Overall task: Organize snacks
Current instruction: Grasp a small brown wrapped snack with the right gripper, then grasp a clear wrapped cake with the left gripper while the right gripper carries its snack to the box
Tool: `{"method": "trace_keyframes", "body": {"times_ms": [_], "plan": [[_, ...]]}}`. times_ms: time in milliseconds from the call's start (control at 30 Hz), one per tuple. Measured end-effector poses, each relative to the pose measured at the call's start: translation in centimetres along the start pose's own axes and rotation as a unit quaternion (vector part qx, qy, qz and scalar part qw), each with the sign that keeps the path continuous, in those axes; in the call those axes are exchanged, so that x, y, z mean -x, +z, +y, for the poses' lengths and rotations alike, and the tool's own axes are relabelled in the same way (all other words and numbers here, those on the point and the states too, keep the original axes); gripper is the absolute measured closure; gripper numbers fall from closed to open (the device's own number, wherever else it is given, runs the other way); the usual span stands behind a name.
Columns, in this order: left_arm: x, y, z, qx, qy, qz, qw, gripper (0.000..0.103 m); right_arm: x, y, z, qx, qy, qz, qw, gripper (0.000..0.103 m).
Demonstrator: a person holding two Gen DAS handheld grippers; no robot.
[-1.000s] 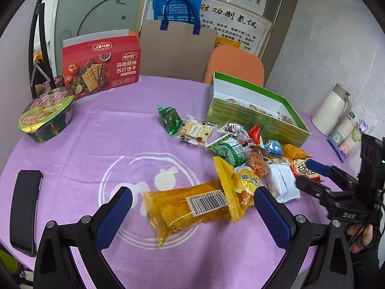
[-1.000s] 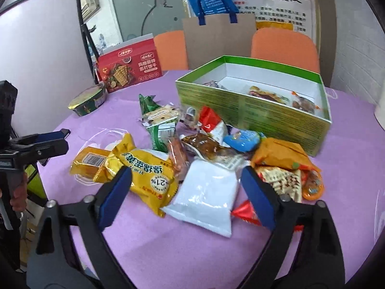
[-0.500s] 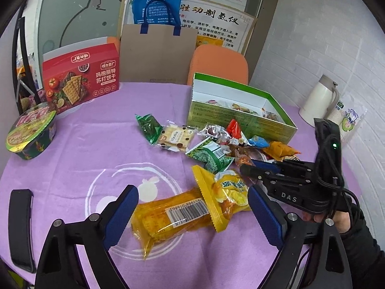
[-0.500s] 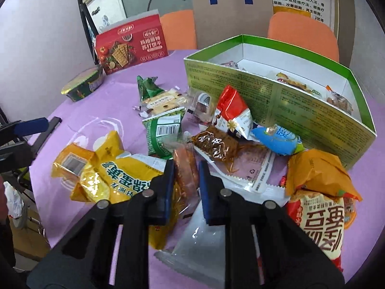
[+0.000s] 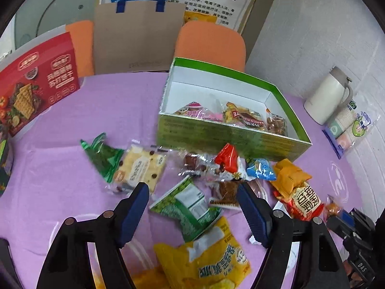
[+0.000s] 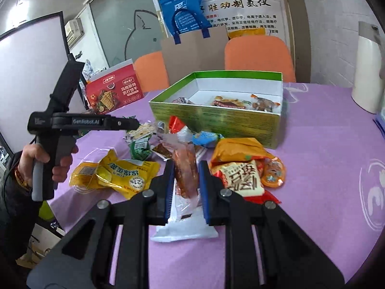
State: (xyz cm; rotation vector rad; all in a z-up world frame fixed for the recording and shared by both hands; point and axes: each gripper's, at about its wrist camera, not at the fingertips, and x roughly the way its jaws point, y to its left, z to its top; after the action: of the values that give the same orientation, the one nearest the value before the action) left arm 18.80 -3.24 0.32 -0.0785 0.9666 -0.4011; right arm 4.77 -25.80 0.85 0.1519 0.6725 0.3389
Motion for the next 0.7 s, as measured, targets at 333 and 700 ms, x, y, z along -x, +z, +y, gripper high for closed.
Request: {"method": "trace_keyframes", "body": {"times_ms": [333, 700], "plan": [[-6.7, 2.5, -0.7, -0.015, 0.034, 0.065, 0.9972, 0.048, 0.0, -1.5, -2.2, -0.026, -0.026, 0.027, 0.999, 0.081], [-7.7, 2.5, -0.1, -0.004, 0.024, 0.082, 0.9963, 0.050, -0.3, -1.7, -2.3, -0.037, -0.026, 0.037, 0.998, 0.080]]}}
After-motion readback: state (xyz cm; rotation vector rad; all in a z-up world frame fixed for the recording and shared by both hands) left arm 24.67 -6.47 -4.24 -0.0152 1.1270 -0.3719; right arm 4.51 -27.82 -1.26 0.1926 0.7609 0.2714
